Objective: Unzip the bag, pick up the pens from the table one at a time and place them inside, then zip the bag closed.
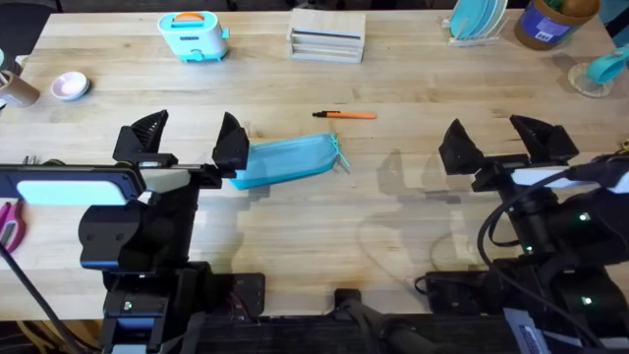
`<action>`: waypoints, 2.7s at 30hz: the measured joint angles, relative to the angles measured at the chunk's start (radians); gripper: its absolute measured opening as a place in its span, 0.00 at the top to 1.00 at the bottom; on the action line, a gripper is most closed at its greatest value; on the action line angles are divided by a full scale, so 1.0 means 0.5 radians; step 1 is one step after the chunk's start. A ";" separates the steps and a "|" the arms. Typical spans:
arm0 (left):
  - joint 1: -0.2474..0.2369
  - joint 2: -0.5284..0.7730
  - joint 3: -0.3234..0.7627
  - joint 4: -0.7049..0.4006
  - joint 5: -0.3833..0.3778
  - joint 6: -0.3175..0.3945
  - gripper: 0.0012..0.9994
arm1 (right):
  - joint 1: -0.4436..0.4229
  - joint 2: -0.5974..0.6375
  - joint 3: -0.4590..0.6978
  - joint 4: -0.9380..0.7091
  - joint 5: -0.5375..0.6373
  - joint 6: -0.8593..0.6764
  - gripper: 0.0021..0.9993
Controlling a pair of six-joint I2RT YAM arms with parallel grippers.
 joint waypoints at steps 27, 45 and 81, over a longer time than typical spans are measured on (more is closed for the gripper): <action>0.001 -0.001 0.001 -0.011 0.000 0.000 0.01 | 0.000 -0.001 0.004 -0.020 -0.001 0.025 0.00; 0.000 0.269 1.031 -1.190 -0.059 0.238 0.01 | 0.000 0.787 1.145 -1.195 -0.362 0.069 0.00; 0.001 1.730 2.366 -2.649 -0.116 1.331 0.01 | 0.000 1.996 2.432 -2.042 -0.426 0.056 0.00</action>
